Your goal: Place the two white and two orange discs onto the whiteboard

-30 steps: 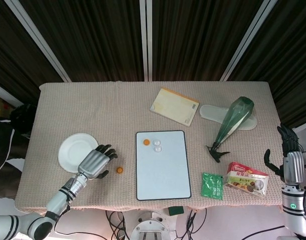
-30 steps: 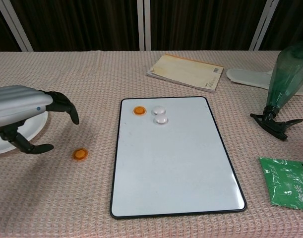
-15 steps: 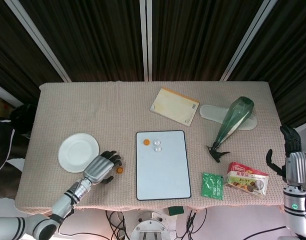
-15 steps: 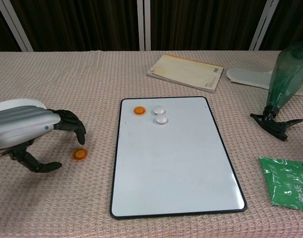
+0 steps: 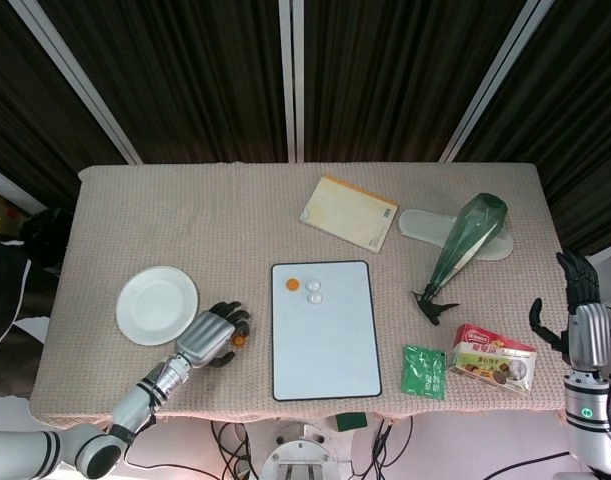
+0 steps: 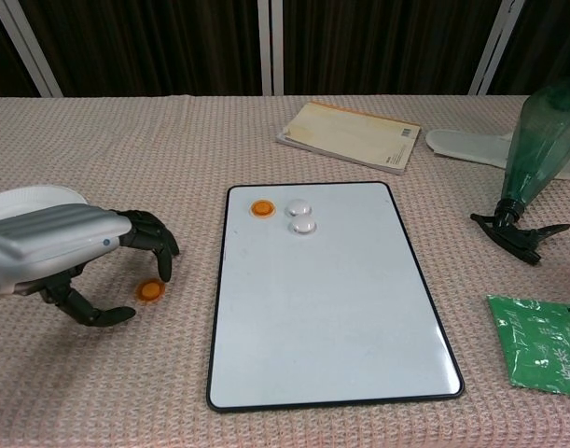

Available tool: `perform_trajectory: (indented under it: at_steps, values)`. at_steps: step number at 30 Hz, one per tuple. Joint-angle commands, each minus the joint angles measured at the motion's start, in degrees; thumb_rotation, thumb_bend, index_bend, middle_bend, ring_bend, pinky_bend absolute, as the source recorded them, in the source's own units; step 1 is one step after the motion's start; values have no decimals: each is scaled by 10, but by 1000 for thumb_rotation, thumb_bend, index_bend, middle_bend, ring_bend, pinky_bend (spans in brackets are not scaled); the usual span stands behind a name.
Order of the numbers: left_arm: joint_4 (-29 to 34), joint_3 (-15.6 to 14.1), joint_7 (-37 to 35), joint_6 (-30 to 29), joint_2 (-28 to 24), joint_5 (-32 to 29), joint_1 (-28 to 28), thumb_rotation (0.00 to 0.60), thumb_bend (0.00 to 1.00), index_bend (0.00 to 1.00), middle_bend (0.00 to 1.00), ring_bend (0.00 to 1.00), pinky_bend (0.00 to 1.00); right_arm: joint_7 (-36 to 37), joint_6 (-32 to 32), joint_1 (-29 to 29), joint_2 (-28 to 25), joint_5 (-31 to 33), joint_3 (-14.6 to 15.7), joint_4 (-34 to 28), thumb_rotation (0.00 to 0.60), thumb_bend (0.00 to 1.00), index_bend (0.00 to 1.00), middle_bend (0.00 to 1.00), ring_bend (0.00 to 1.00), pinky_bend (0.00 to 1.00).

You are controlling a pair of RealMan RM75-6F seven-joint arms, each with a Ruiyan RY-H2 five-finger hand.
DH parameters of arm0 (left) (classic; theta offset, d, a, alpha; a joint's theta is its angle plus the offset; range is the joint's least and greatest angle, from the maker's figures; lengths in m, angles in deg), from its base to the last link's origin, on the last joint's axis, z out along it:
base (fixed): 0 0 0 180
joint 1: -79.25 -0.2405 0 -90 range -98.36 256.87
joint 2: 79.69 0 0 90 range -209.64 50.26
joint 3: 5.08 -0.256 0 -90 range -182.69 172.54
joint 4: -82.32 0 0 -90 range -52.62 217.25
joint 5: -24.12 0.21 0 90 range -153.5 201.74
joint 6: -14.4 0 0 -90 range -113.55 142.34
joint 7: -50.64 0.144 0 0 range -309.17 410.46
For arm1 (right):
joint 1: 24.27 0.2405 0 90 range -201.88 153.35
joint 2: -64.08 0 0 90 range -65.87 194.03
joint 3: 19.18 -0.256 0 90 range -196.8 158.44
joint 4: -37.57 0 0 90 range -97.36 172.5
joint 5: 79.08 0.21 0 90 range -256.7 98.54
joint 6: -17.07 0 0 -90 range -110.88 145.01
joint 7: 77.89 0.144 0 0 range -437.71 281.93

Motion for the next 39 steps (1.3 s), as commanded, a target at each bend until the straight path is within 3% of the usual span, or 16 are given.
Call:
perform_trajectory:
  at_steps: [1,39]
  values:
    - [-7,2,-1,3,6,2,0,600,289,383,212,94,170,0,-1,-1,-1,0,0,-1,600,586,81,7,0,0]
    - [-27,19,5,2,20,14,-5,600,316,491,242,95,170,-8,5,4,1,-1,1,-4,600,587,81,8,0,0]
